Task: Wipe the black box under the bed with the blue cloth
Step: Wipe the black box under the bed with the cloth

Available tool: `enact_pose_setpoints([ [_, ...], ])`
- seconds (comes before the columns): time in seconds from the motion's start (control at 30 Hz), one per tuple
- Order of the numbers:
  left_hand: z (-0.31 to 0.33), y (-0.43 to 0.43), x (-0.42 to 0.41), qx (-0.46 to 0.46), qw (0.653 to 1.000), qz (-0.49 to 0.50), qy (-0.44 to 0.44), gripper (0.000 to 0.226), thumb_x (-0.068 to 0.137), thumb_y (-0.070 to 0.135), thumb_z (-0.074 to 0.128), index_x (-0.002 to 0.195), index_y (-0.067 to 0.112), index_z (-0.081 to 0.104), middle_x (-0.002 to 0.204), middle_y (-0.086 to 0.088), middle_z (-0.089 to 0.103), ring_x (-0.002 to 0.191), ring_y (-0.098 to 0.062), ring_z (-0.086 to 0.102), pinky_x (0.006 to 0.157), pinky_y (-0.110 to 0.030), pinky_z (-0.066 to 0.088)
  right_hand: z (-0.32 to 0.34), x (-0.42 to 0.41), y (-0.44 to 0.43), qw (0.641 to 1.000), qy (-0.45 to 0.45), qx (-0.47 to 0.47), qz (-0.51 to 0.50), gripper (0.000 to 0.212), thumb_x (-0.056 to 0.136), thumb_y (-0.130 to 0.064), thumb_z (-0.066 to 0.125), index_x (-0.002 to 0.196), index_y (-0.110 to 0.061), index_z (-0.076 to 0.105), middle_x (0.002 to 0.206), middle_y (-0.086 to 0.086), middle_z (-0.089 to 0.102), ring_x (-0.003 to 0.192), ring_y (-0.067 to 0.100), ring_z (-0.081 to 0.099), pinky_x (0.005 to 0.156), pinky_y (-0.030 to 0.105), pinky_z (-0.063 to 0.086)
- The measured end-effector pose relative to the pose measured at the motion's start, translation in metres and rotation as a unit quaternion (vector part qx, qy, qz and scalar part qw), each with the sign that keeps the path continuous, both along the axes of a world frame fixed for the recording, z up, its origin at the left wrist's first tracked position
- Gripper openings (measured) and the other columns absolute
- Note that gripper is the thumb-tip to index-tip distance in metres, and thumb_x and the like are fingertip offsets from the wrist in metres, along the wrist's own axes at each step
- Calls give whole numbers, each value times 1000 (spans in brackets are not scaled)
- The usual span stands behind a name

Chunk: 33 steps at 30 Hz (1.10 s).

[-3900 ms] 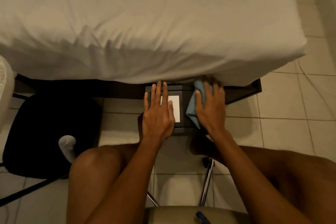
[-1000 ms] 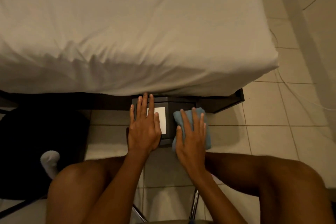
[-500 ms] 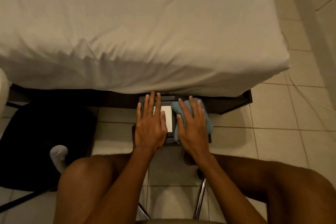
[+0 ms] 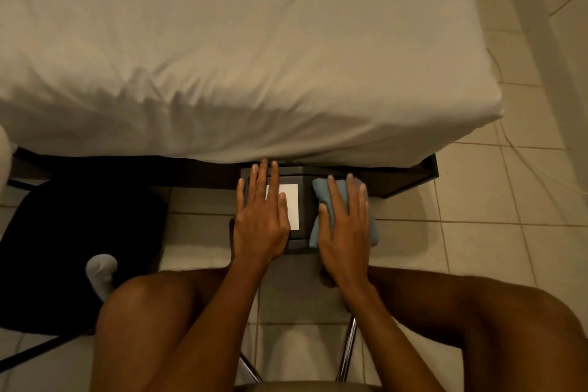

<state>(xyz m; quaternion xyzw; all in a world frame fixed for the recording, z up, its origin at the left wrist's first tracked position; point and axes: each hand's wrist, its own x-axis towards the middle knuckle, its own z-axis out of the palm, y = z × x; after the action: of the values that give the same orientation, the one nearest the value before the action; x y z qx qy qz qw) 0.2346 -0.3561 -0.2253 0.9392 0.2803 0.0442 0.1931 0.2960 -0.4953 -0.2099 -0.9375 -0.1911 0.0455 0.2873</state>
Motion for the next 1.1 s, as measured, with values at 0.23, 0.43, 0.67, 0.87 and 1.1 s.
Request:
enact_pose_setpoints([
  [0.23,0,0,-1,10,1000,-1,2,59,104,35,21,158,20,2,166,-2,0,153,-15,-3,125,-39,-2,-1,37,9,998,-19,-15,56,49,101,-42,36,149,-32,30,158,7,26,149,25,13,117,53,24],
  [0.43,1,-1,-1,2,1000,4,9,59,104,35,20,158,20,1,167,-2,0,153,-15,-3,125,-41,3,1,-17,-10,993,7,4,118,52,101,-38,36,151,-30,28,163,2,13,151,18,0,122,37,1],
  [0.67,5,-1,-1,0,1000,0,14,60,103,37,18,157,21,-3,166,-2,-3,153,-15,-6,125,-42,1,1,43,-7,1000,18,0,-15,51,101,-42,37,150,-30,30,160,5,21,149,24,14,120,47,21],
  [0.87,4,0,1,-8,1000,1,9,60,103,37,19,157,22,-2,166,-1,-2,153,-14,-5,124,-39,-4,4,15,-6,992,-11,-19,123,51,100,-39,37,150,-34,29,161,2,18,151,18,4,123,35,1],
  [1.1,2,-1,0,0,1000,3,9,61,104,35,22,157,21,-3,166,-2,-4,153,-15,-5,124,-39,-4,1,-22,-22,999,7,0,43,51,100,-39,37,150,-32,29,162,0,15,151,13,-2,121,35,8],
])
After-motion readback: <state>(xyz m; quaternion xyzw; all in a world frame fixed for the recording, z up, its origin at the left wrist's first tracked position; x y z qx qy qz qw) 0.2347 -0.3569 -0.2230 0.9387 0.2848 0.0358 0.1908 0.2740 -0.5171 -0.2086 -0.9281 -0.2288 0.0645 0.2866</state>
